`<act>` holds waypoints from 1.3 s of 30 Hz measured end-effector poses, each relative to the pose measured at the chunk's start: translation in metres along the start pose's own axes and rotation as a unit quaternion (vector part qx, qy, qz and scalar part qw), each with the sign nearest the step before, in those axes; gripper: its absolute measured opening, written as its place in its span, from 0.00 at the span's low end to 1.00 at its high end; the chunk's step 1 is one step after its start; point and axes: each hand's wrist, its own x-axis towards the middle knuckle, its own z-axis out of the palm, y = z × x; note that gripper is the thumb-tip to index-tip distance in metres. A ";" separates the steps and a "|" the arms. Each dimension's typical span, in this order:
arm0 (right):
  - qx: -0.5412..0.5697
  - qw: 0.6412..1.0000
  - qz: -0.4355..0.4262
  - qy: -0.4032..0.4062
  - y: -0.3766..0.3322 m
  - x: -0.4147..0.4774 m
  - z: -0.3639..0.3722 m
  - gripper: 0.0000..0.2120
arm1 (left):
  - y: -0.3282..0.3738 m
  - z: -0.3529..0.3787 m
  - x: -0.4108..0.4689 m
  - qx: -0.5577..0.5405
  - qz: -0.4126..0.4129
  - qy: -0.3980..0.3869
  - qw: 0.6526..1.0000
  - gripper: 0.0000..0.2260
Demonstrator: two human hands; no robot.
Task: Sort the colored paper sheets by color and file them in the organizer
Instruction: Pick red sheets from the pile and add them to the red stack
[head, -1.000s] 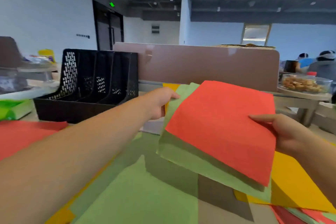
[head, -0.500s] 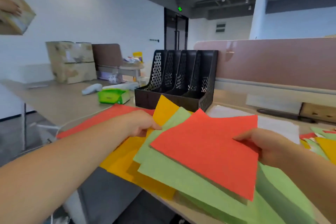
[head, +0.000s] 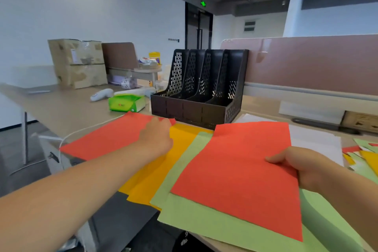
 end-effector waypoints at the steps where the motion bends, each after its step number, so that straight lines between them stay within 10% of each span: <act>1: 0.000 1.000 0.002 0.005 0.000 -0.005 -0.008 0.04 | 0.010 0.001 -0.001 -0.030 0.021 0.009 0.999 0.16; 22: -0.171 0.947 -0.047 0.267 0.048 -0.042 -0.121 0.13 | 0.170 0.046 -0.033 -0.025 0.329 -0.163 0.930 0.12; 31: -0.047 0.953 -0.110 0.278 0.007 -0.046 -0.135 0.09 | 0.162 0.041 -0.024 -0.204 0.191 -0.167 0.945 0.21; 36: 0.057 0.966 -0.092 0.236 -0.017 -0.031 -0.102 0.13 | 0.135 0.008 -0.026 -0.486 0.002 -0.347 0.802 0.20; 39: 0.100 0.974 -0.113 0.172 -0.025 -0.012 -0.066 0.11 | 0.099 -0.010 -0.027 -0.496 -0.023 -0.330 0.803 0.10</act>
